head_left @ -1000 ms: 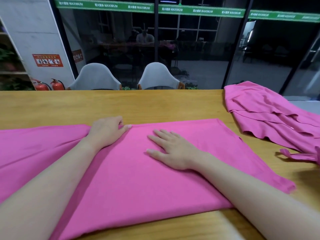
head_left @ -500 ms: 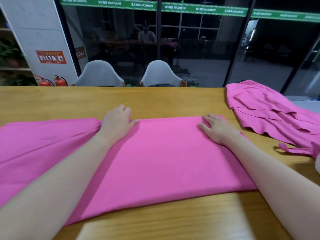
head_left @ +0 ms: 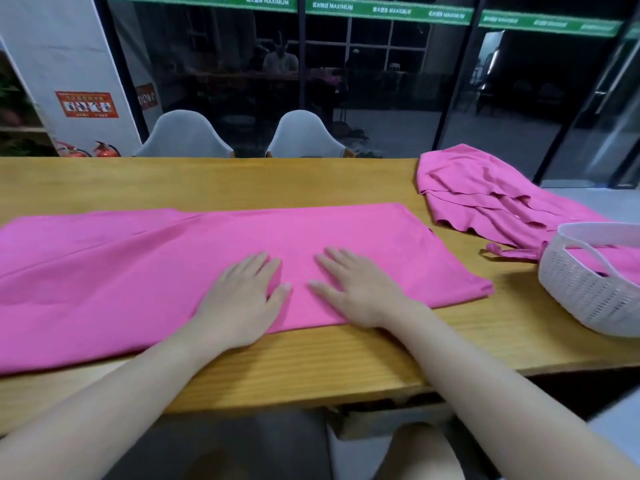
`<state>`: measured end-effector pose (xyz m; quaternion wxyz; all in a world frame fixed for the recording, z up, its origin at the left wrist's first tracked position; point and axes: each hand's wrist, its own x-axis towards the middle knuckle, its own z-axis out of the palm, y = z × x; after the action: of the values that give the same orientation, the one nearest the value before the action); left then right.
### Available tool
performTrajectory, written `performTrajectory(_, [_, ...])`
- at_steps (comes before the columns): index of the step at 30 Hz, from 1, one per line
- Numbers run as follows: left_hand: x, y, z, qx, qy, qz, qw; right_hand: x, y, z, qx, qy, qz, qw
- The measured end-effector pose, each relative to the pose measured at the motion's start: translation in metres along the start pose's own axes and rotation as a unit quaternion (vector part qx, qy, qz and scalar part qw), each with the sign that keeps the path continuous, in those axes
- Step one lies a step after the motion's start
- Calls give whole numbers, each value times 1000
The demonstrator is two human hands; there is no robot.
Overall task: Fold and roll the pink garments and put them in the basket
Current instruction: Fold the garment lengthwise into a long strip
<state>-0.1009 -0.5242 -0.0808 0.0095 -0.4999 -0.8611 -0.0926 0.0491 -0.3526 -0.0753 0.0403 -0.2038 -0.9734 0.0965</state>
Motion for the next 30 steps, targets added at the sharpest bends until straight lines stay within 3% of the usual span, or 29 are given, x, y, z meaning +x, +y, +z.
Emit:
performTrajectory(4, [-3,-1,-1,12,-32,9,999,-23,96,-19,-24,8,140,990])
performTrajectory(6, [-4,2,-2,16,-44,4,999,-35,122,-23,-36,10,166,985])
performTrajectory(11, [-7,9,-6,23,-55,-3,998,-34,123,-27,-84,-15,180,980])
performTrajectory(13, [-6,12,-7,22,-56,-8,998,-24,106,-26,-106,14,173,979])
performTrajectory(17, [-9,20,-4,34,-46,-21,998,-9,24,-5,-16,40,62,997])
performTrajectory(19, [-17,20,-5,31,-52,-16,998,-14,3,6,-12,25,51,998])
performTrajectory(24, [-59,-35,-30,-6,-88,-45,995,-42,32,-7,-19,-6,82,996])
performTrajectory(27, [-97,-83,-39,4,-69,-98,993,-60,49,-8,-28,-5,95,995])
performTrajectory(30, [-122,-93,-34,8,-56,-99,993,-79,59,-12,-37,-16,95,995])
